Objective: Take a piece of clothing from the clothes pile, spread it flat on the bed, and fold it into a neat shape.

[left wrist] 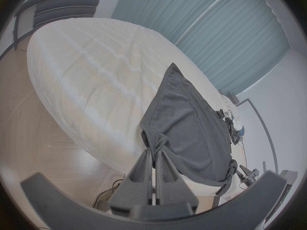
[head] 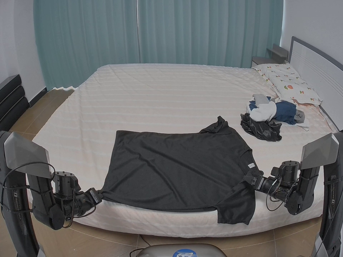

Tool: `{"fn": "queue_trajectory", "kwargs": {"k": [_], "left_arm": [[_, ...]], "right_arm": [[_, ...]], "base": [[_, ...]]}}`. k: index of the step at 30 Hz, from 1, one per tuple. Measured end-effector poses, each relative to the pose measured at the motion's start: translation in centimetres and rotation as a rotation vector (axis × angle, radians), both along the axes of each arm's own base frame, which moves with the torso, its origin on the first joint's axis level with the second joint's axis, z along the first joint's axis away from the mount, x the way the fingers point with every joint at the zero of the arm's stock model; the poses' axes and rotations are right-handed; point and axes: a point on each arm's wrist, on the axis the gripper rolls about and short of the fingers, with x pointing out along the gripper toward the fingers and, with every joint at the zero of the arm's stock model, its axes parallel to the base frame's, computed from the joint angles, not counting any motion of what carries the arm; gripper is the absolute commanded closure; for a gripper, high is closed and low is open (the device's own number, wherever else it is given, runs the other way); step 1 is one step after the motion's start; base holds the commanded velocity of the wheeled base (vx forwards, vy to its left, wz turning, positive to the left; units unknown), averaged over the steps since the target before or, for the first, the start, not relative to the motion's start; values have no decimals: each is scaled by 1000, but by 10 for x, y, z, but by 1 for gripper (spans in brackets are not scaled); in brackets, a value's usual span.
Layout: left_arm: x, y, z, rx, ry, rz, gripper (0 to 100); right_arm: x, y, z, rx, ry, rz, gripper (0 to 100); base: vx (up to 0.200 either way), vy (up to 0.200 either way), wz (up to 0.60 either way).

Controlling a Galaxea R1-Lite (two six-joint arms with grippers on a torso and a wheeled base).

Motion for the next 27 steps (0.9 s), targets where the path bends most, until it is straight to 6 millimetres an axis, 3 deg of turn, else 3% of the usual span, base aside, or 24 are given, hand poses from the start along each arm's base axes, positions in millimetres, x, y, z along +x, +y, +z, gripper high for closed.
{"fn": "queue_trajectory", "kwargs": {"k": [14,27], "left_arm": [[4,1,-3,-17,4,18,100],[3,1,-3,-20,7,19,100]], "right_arm": [[-47,-10,0,-4,137,129,0],[-49,4,-16,-10,166,191,0]], "base": [[0,0,0],[0,0,0]]}}
